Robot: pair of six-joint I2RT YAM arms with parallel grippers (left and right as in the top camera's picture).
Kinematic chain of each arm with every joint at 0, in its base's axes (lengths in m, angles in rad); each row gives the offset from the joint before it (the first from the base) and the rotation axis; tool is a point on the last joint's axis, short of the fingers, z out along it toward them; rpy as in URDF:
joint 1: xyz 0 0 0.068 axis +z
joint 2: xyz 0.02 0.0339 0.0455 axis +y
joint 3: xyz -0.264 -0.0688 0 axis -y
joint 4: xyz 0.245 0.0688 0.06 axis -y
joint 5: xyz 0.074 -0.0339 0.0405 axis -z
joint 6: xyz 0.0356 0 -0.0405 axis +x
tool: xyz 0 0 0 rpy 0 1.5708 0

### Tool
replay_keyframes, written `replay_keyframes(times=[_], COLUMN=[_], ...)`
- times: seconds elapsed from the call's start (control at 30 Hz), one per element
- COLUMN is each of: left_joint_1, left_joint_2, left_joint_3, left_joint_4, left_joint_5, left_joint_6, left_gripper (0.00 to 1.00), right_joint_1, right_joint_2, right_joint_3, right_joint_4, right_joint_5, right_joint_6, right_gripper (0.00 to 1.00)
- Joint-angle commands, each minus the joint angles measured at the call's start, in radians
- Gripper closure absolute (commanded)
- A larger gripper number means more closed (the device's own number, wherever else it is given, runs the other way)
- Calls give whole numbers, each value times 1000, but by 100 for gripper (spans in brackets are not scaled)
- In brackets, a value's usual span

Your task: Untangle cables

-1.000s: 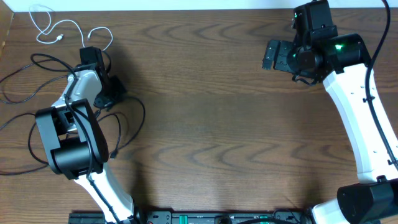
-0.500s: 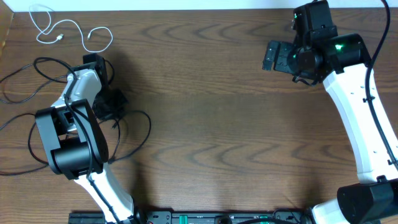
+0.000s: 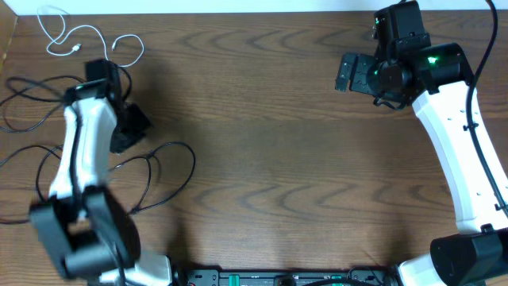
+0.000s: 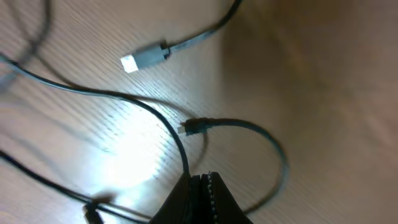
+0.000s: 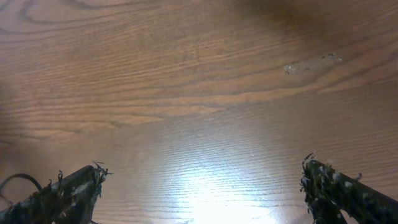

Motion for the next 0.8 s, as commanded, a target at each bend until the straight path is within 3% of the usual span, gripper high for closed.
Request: replay_keyframes(times=[0.0,0.03,0.13,0.2,0.4,0.57,0.77], left_joint_1=[2,2,2,2,2,2,2], left_joint_2=[-96,-119,-166,-177,-186,-251,-439], left_joint_3=[1,1,1,1,1,1,1], left_joint_4=[-4,0,10,13,-29,-25,-54], left_joint_5=[-16,-16,-16,-16,22,293,348], left_joint_6=[-10,-10,-10,-10,-8,184,194], left_gripper=[90,76,56,35,34,34,34], right_joint_1=[5,5,5,5,5,5,5], right_joint_2=[5,5,5,5,5,5,-7], right_joint_3=[6,6,6,6,6,6,6], right_joint_4=[-3,-4,-8,-11,-33,-72,-138], right_joint_5=[0,0,-2,-4,-68,-81,-81], right_joint_6=[-14,-14,-14,-14,-14,-14,-14], right_gripper=[1,1,1,1,1,1,1])
